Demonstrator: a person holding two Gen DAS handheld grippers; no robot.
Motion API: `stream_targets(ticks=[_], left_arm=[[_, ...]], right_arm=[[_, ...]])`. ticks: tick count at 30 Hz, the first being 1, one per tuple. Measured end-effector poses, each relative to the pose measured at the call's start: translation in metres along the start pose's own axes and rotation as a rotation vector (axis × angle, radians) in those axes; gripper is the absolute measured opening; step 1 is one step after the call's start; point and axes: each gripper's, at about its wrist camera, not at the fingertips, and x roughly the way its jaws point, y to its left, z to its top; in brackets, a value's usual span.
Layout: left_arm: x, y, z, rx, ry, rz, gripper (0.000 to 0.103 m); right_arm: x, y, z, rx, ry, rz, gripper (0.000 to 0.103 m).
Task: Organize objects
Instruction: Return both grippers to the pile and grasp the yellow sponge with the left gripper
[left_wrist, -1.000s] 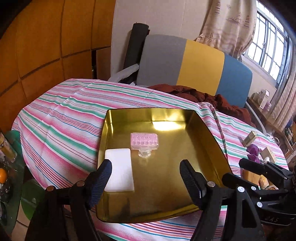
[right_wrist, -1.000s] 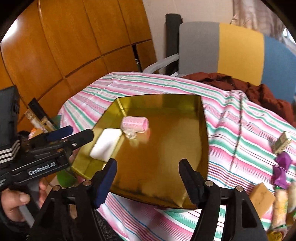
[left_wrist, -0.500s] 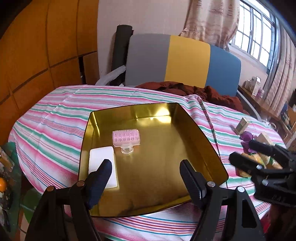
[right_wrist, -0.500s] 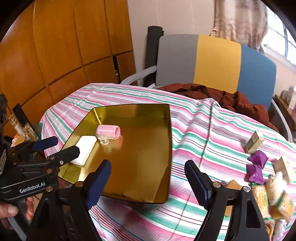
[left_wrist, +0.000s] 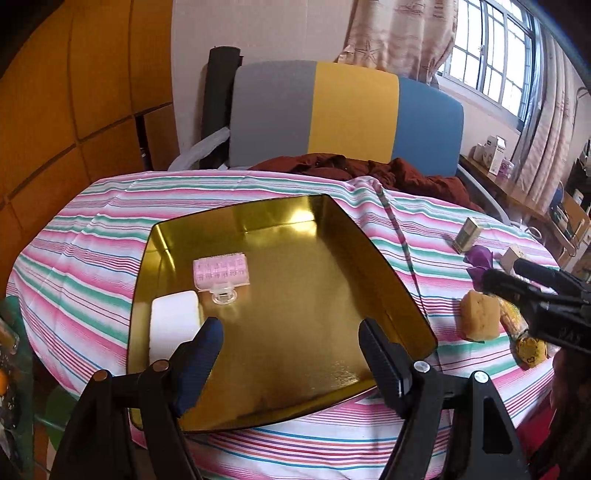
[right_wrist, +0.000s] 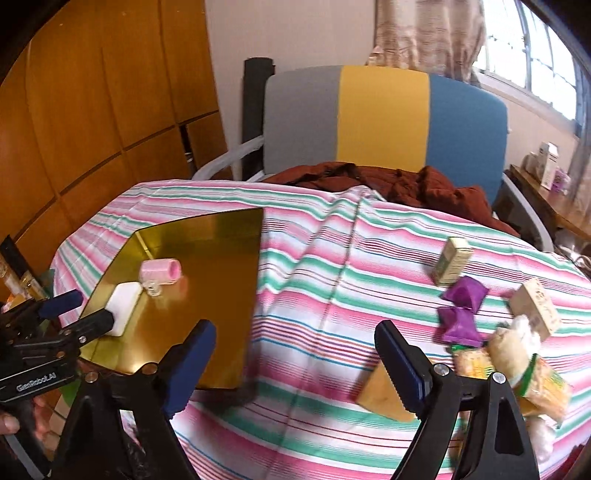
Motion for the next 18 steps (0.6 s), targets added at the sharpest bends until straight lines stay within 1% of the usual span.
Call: stream_targets(ticks=[6,11,14,16,18], left_arm=[[0.005,-0.011,-0.001,0.013,0.019,-0.038,0.077],[0.003,-0.016,0.006,-0.010,0.010,-0.121,0.077],[0.007,-0.022,0.009,-0.006,0.030,-0.161,0.077],[0.008,-0.031,0.011,0.017,0.040,-0.185,0.077],[0.007,-0.044,0.012,0.060,0.040,-0.202,0.077]], right_arm=[[-0.003,-0.009,0.002,0.015,-0.022,-0.040,0.091],[-0.004,-0.014,0.007,0.021,-0.038,-0.053,0.092],[-0.006,-0.022,0.011,0.024,-0.038,-0.066,0.092],[-0.011,-0.038,0.013,0.033,-0.051,-0.093,0.092],[-0.016,-0.063,0.015,0.067,-0.063,-0.129,0.093]])
